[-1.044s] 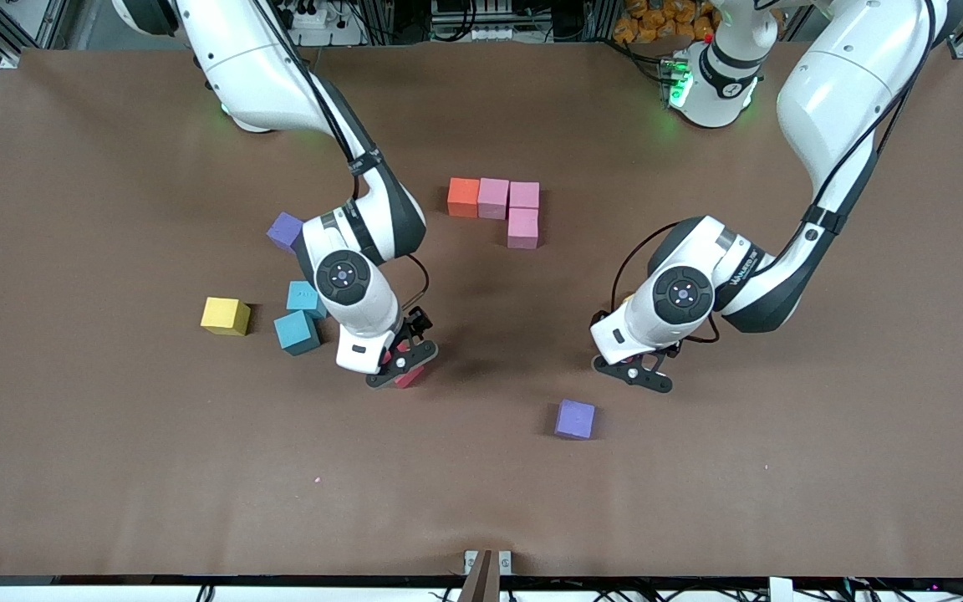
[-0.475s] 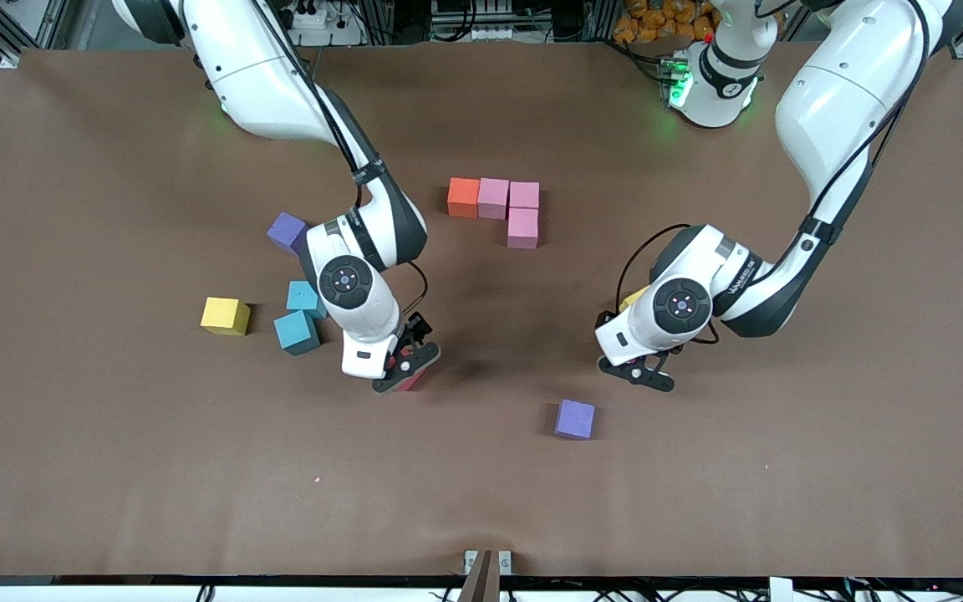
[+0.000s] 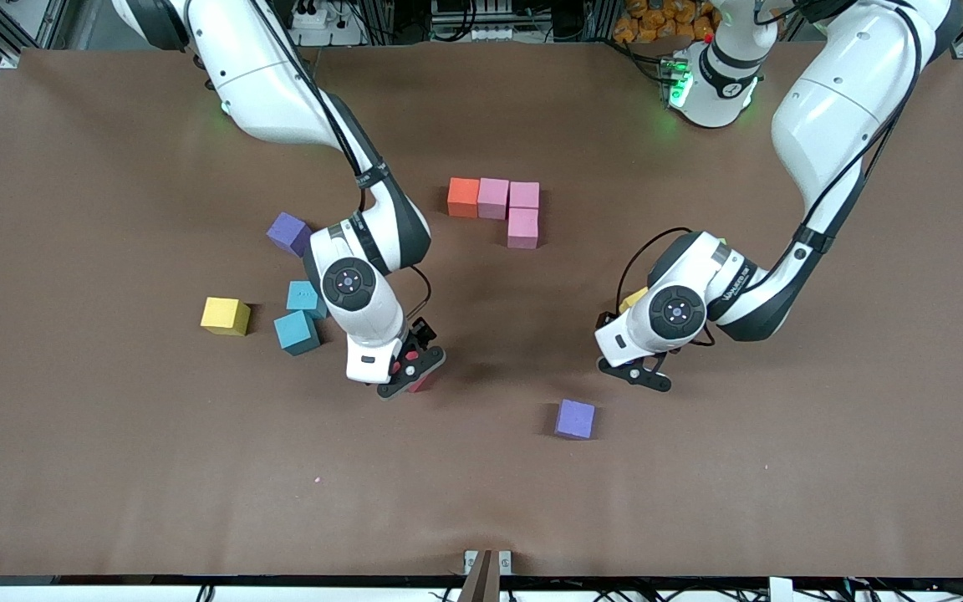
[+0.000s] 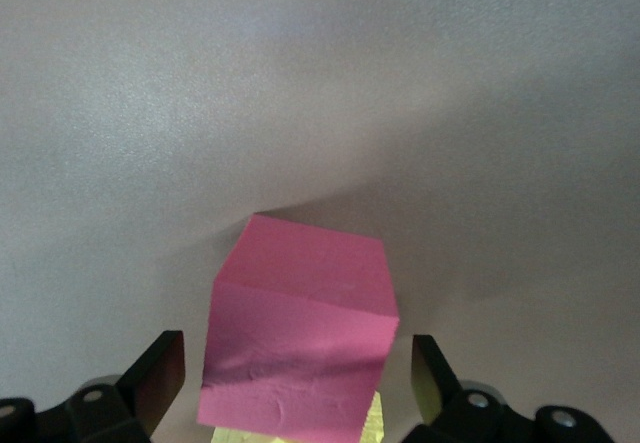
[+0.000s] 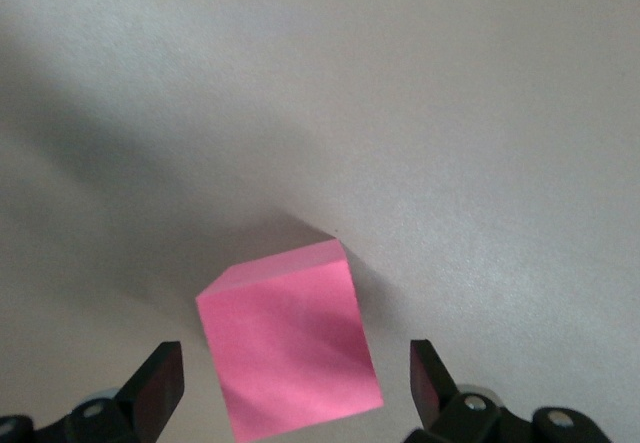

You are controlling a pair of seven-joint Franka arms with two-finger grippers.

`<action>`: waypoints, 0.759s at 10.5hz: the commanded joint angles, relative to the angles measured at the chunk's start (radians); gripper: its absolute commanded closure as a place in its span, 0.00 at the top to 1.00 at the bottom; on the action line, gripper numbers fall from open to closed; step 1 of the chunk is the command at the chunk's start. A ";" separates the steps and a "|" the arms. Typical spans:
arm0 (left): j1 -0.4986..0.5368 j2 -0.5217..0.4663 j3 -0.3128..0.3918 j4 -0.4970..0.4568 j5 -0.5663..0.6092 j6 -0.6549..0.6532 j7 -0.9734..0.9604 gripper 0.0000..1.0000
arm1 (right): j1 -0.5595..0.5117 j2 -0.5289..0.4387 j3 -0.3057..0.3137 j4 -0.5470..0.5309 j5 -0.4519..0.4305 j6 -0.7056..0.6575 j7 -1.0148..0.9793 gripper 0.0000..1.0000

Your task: Form number 2 with 11 blocks

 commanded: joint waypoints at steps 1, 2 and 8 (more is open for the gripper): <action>-0.002 0.008 -0.003 -0.007 0.031 0.016 -0.027 1.00 | 0.002 0.010 0.006 0.036 0.006 -0.008 -0.018 1.00; -0.004 0.019 -0.003 -0.008 0.034 0.034 -0.027 0.98 | -0.001 0.009 0.006 0.040 0.007 -0.008 -0.044 1.00; -0.045 -0.001 -0.013 0.004 0.025 0.029 -0.291 0.24 | -0.013 0.029 0.008 0.040 0.012 -0.002 -0.187 1.00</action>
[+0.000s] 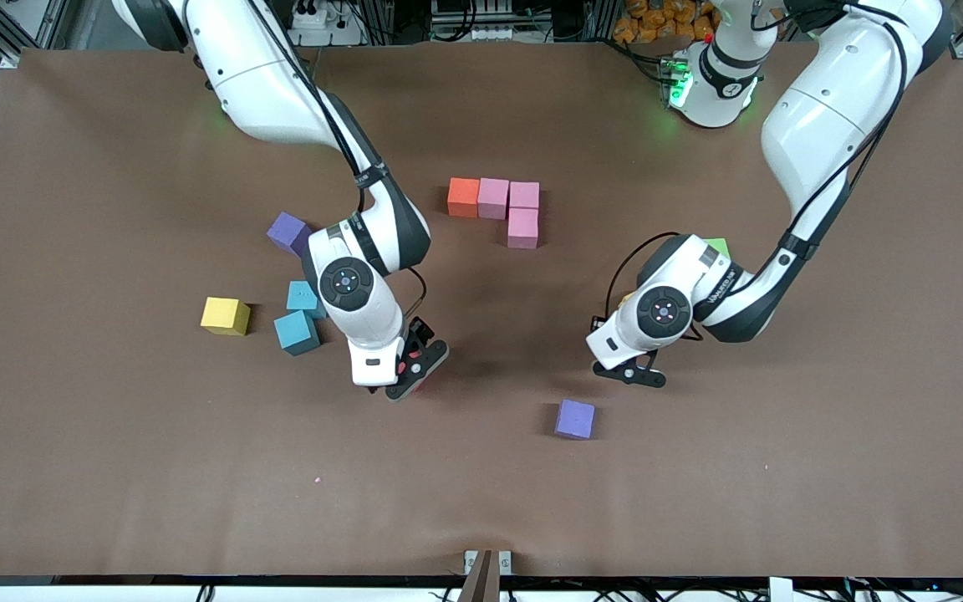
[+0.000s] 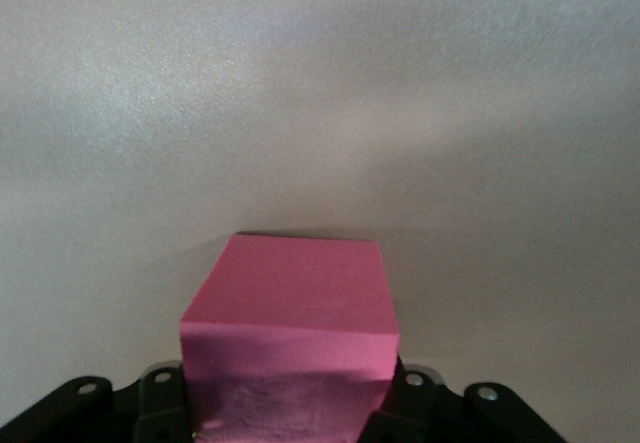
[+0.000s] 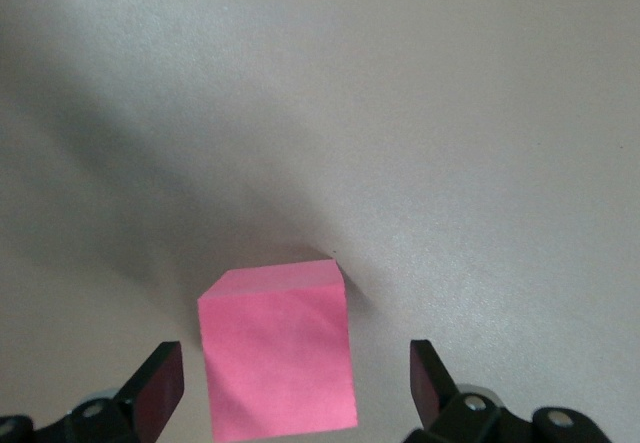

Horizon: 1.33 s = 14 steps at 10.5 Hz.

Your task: Form number 2 with 11 blocks

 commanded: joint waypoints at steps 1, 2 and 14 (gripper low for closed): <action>-0.029 -0.039 -0.012 0.004 0.011 -0.008 -0.136 0.24 | 0.007 0.033 0.009 0.021 0.011 -0.002 -0.016 1.00; -0.042 -0.041 -0.036 0.002 0.010 -0.008 -0.206 0.25 | 0.010 0.040 0.009 0.021 0.011 0.000 -0.016 1.00; -0.163 -0.047 -0.116 -0.196 0.103 0.227 -0.606 0.27 | 0.003 0.045 0.007 0.018 0.014 0.040 -0.009 0.38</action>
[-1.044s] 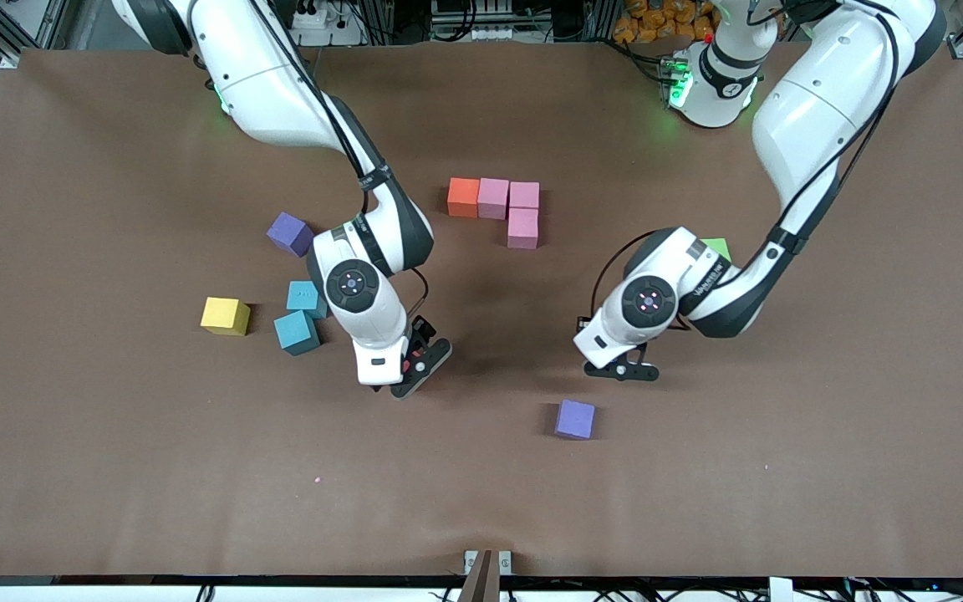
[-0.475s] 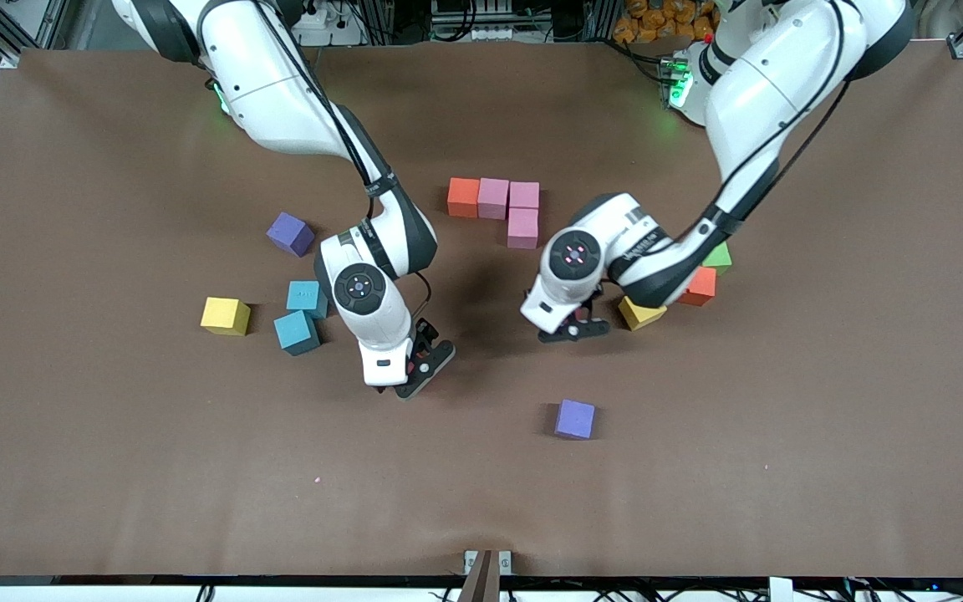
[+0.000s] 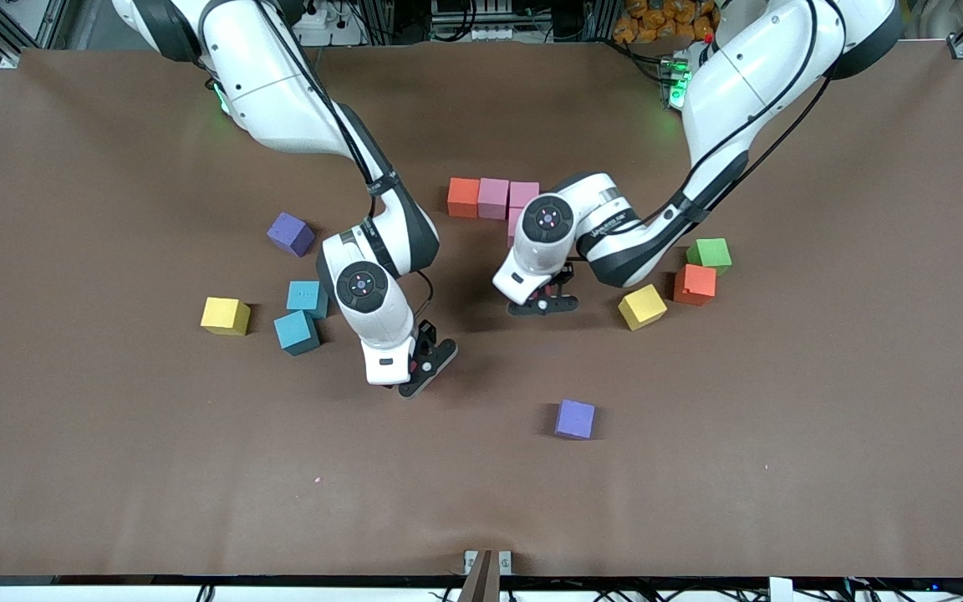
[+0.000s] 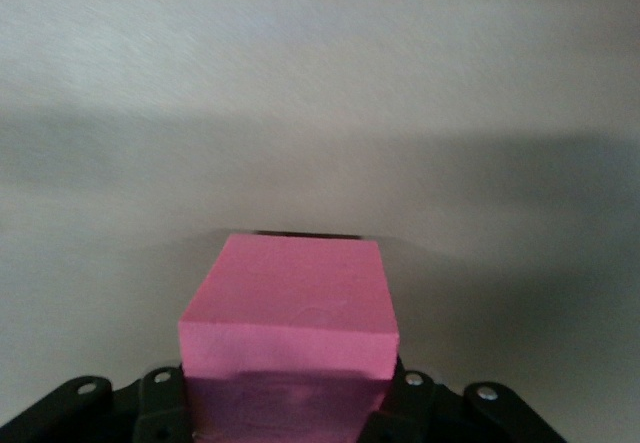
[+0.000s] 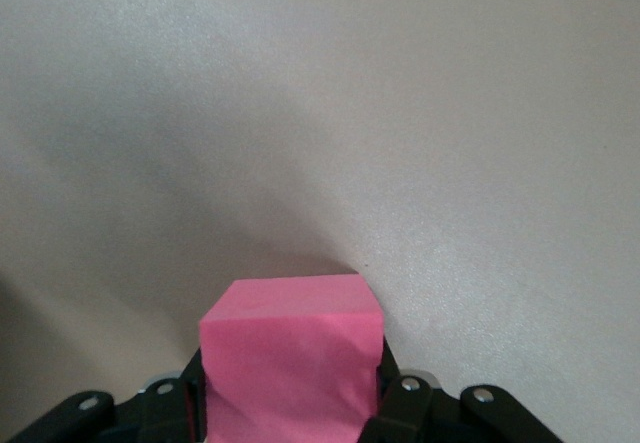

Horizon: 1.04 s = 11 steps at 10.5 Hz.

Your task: Form number 2 with 11 blocks

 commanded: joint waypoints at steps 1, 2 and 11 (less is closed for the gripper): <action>0.006 -0.027 -0.016 -0.046 0.033 0.036 -0.043 0.26 | -0.014 -0.014 0.001 0.017 0.012 -0.014 -0.017 0.39; 0.005 -0.027 -0.025 -0.056 0.033 0.036 -0.060 0.26 | -0.014 -0.027 0.000 0.011 0.010 -0.035 -0.021 0.39; 0.006 -0.028 -0.058 -0.125 0.033 0.029 -0.051 0.27 | -0.026 -0.236 -0.002 -0.195 0.006 -0.138 -0.376 0.39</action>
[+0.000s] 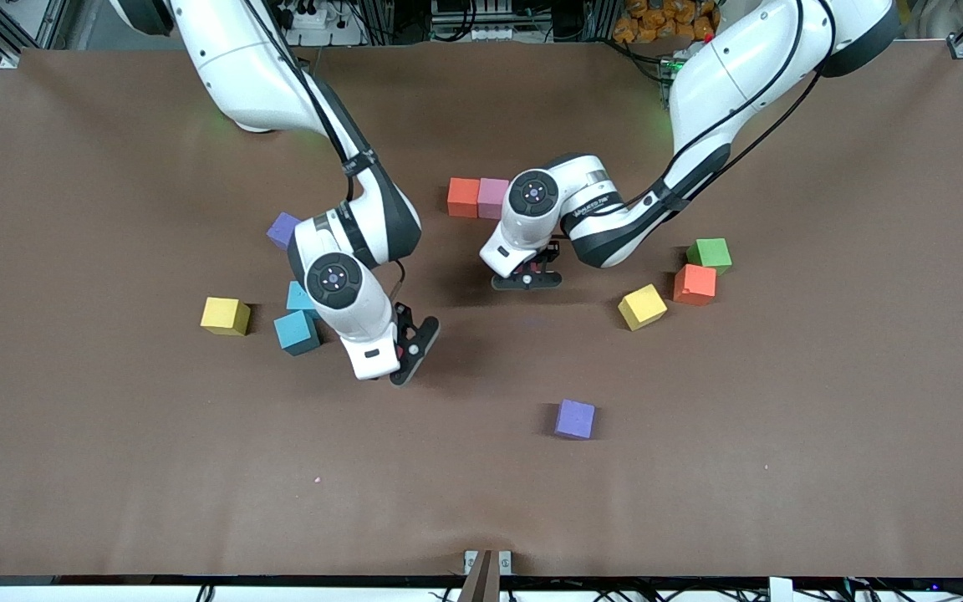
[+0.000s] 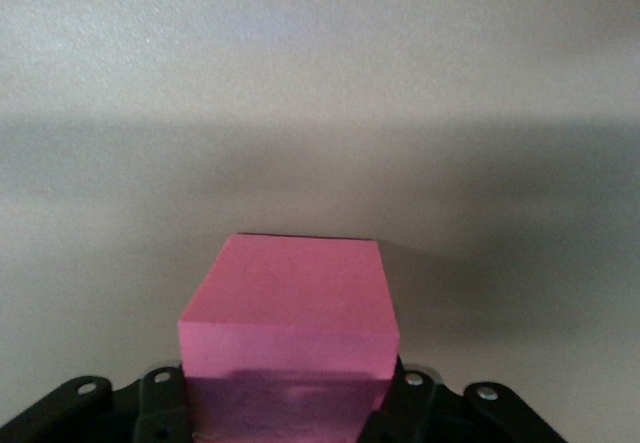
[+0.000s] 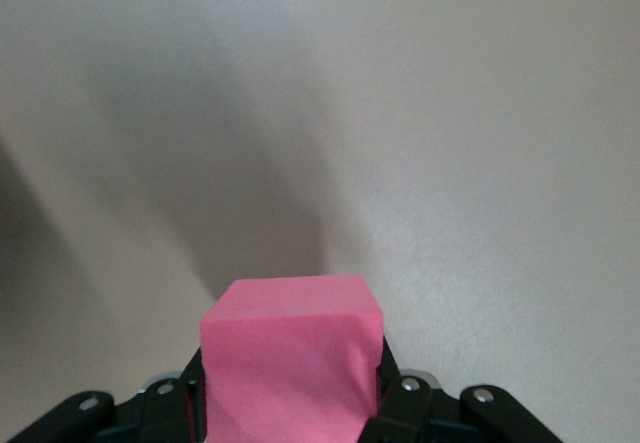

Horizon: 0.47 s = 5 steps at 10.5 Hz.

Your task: Form number 2 with 11 blocks

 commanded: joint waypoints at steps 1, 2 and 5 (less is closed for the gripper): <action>0.006 -0.021 -0.004 -0.052 0.024 0.005 0.006 0.28 | -0.008 -0.103 0.011 -0.124 0.006 0.007 -0.067 0.39; 0.006 -0.021 -0.004 -0.052 0.024 -0.003 0.021 0.28 | -0.007 -0.124 0.011 -0.152 0.006 0.007 -0.084 0.39; 0.008 -0.020 -0.004 -0.051 0.024 -0.011 0.043 0.31 | -0.004 -0.176 0.011 -0.219 0.006 0.010 -0.139 0.39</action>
